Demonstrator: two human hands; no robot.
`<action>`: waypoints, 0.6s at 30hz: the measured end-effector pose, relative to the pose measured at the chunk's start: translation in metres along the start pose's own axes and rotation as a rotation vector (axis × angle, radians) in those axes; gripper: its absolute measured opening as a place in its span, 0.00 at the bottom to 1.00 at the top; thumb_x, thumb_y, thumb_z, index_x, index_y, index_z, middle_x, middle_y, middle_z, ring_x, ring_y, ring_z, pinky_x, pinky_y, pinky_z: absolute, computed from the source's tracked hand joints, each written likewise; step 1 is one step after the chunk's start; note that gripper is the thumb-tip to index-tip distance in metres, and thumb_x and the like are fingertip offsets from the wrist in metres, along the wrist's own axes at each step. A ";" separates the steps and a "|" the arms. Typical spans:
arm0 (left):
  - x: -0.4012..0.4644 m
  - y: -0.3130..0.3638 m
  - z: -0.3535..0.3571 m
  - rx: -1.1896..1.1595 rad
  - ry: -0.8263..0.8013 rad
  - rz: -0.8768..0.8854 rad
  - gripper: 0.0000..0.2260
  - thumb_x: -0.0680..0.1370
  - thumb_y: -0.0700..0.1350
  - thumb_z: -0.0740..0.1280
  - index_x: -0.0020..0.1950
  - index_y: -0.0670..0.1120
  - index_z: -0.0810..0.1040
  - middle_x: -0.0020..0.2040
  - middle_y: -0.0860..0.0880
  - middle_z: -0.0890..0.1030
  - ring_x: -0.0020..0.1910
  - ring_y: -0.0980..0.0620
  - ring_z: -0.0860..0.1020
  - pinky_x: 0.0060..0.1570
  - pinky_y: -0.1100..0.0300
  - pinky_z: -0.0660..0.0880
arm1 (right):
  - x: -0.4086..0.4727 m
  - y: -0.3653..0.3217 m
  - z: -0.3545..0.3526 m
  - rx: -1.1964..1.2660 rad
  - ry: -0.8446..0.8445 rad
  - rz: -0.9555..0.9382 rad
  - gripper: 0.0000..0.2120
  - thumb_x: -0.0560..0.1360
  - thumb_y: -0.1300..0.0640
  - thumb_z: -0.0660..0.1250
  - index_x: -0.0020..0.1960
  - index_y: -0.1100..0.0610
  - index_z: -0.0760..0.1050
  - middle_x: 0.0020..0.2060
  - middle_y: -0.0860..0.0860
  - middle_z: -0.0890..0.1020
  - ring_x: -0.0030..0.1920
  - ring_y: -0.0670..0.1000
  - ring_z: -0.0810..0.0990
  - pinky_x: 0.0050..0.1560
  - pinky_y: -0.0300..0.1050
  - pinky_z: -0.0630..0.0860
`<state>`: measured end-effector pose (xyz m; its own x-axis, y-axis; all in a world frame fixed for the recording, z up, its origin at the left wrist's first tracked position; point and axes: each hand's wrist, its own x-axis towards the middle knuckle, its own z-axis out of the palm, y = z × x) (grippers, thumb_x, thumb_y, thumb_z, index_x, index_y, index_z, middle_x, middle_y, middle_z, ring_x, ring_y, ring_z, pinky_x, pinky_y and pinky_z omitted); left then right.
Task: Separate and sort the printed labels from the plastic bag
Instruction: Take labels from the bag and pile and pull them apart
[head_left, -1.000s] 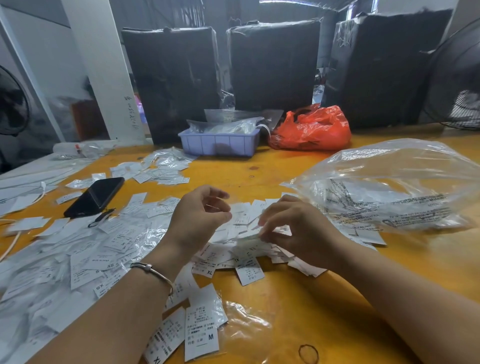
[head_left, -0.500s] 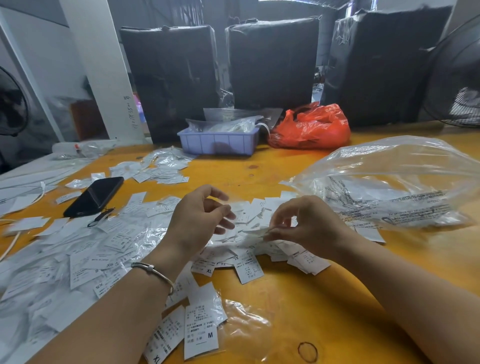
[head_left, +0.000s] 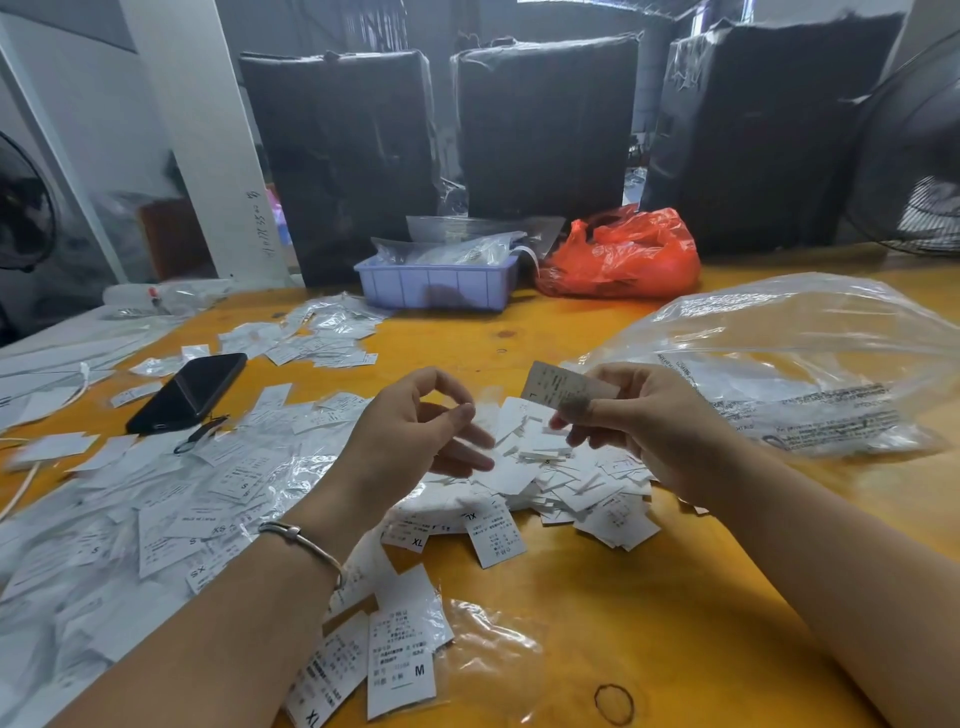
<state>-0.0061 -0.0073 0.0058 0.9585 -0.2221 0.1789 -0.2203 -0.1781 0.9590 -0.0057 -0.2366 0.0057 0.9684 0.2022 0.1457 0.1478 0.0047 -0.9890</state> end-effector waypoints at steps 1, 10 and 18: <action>0.000 0.001 0.000 0.004 -0.023 0.011 0.03 0.80 0.37 0.64 0.52 0.38 0.73 0.41 0.40 0.85 0.39 0.42 0.85 0.37 0.55 0.83 | 0.000 0.000 0.000 -0.005 0.020 -0.025 0.16 0.61 0.60 0.75 0.47 0.62 0.80 0.36 0.58 0.84 0.33 0.51 0.80 0.34 0.39 0.75; -0.003 0.000 0.004 0.080 -0.062 0.090 0.03 0.76 0.38 0.69 0.48 0.39 0.80 0.43 0.45 0.86 0.43 0.48 0.86 0.40 0.58 0.81 | -0.010 -0.013 0.007 -0.139 0.204 -0.422 0.06 0.73 0.64 0.69 0.48 0.57 0.82 0.30 0.51 0.81 0.29 0.47 0.75 0.32 0.39 0.72; -0.004 0.003 0.005 0.115 -0.067 0.161 0.06 0.73 0.39 0.72 0.46 0.37 0.79 0.41 0.45 0.86 0.40 0.47 0.86 0.37 0.58 0.81 | -0.022 -0.026 0.019 -0.334 0.113 -0.512 0.09 0.71 0.65 0.71 0.50 0.60 0.81 0.35 0.50 0.84 0.31 0.42 0.79 0.34 0.37 0.77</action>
<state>-0.0115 -0.0121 0.0073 0.8957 -0.3192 0.3095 -0.3929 -0.2424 0.8871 -0.0349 -0.2226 0.0278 0.7704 0.1504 0.6196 0.6365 -0.2370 -0.7339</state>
